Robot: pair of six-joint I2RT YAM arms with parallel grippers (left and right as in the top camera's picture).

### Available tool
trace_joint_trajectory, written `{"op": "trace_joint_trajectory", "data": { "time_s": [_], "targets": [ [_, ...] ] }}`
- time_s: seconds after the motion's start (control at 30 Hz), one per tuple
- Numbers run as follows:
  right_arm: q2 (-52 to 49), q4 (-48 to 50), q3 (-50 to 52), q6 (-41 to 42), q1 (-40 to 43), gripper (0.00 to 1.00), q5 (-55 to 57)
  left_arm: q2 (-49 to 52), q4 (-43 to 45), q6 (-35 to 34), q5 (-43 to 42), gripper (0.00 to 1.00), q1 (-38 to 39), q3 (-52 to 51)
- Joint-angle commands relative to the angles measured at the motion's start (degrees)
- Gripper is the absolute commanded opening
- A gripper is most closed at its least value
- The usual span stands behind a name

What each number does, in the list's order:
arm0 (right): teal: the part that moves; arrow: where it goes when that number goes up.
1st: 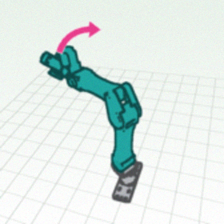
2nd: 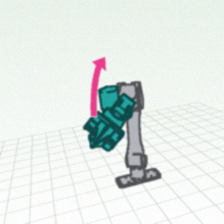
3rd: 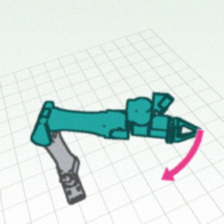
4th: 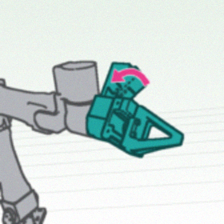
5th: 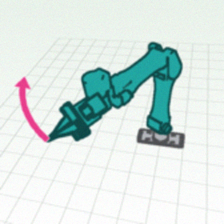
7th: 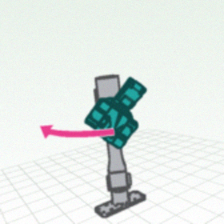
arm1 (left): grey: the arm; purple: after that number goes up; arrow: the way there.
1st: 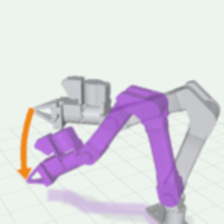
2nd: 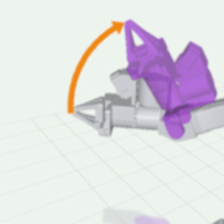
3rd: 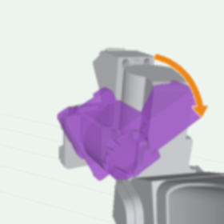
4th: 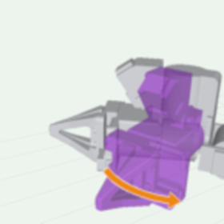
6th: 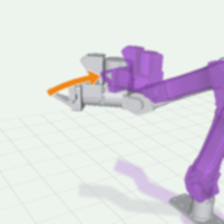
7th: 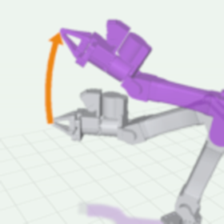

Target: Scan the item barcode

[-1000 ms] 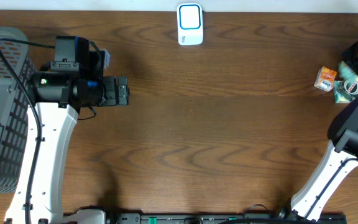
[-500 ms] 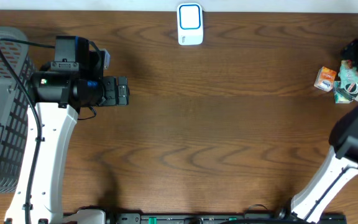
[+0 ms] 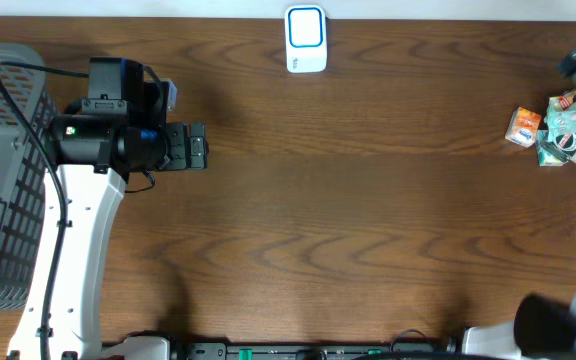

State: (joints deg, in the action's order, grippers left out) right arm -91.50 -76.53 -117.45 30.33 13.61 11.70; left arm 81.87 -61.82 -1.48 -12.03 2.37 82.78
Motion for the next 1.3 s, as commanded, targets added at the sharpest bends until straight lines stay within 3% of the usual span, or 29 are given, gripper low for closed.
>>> {"op": "trace_joint_trajectory", "data": {
  "time_s": [0.0,0.3,0.53,0.73,1.27],
  "targets": [
    [6.6,1.1,7.2,-0.3,-3.6,0.99,0.0,0.1,-0.3,0.1,0.1,0.98,0.2,-0.2],
    [32.9,15.3,38.2,-0.4,-14.8,0.99,-0.4,0.1,-0.3,0.1,0.1,0.98,0.2,-0.2],
    [45.3,17.2,54.3,-0.3,-17.8,0.99,-8.1,0.1,-0.3,0.1,0.1,0.98,0.2,-0.2],
    [46.9,12.0,58.4,-0.4,-17.8,0.99,-20.0,0.1,-0.3,0.1,0.1,0.98,0.2,-0.2],
    [46.2,7.5,58.9,-0.4,-17.8,0.99,-20.4,0.1,-0.3,0.1,0.1,0.98,0.2,-0.2]
  ]
}}
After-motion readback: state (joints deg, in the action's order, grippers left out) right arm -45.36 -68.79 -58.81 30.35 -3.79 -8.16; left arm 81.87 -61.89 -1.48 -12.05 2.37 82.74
